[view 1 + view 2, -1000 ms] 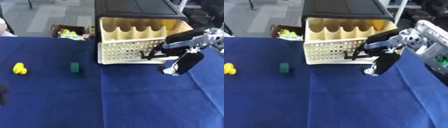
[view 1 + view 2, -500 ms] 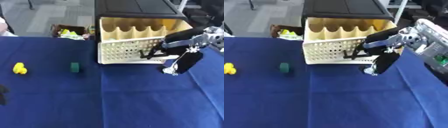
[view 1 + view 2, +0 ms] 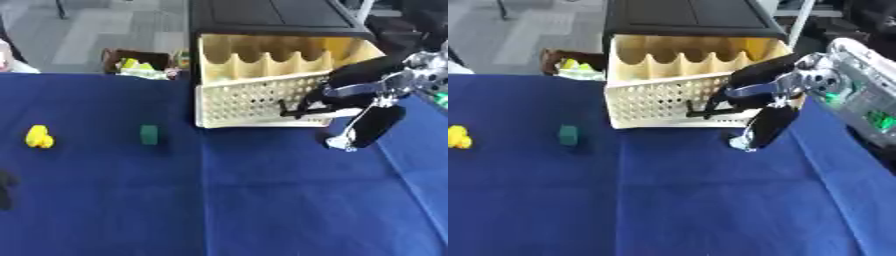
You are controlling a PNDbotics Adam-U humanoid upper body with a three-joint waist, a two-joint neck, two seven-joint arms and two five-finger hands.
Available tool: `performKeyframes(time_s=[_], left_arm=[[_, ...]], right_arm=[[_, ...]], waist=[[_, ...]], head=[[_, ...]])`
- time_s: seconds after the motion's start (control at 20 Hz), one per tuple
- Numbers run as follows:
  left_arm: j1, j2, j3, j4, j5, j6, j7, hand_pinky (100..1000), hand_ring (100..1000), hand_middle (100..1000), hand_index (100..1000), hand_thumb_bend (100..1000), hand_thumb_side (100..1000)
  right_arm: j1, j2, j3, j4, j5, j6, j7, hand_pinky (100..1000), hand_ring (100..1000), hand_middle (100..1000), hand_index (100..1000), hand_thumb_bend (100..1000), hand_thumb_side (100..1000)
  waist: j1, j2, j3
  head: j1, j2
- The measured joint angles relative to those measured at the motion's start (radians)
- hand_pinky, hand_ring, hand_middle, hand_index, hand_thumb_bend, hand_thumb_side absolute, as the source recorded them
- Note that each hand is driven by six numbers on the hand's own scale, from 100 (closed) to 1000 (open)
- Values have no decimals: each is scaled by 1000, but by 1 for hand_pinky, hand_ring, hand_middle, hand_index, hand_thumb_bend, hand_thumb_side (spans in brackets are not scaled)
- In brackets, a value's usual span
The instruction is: Pick up objects from table and place into drawer.
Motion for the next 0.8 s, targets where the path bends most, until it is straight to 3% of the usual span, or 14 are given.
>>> performKeyframes(time_s=[0.4, 0.55, 0.8], left_arm=[[0, 0, 0, 0, 0, 0, 0, 420, 612, 532, 791, 100, 855], [0, 0, 0, 0, 0, -1, -1, 420, 613, 532, 791, 100, 856], [0, 0, 0, 0, 0, -1, -2, 420, 613, 533, 791, 100, 854]], right_arm=[[28, -8, -13, -18, -119, 163, -1, 181, 100, 100, 886, 100, 470], [31, -15, -14, -39, -126, 183, -2, 183, 100, 100, 885, 100, 465], [19, -15, -1, -49, -121, 170, -2, 185, 100, 100, 883, 100, 465]], waist=[[3, 1, 1], [6, 1, 0], [5, 1, -2]], head=[[0, 0], [-1, -1], [-1, -3]])
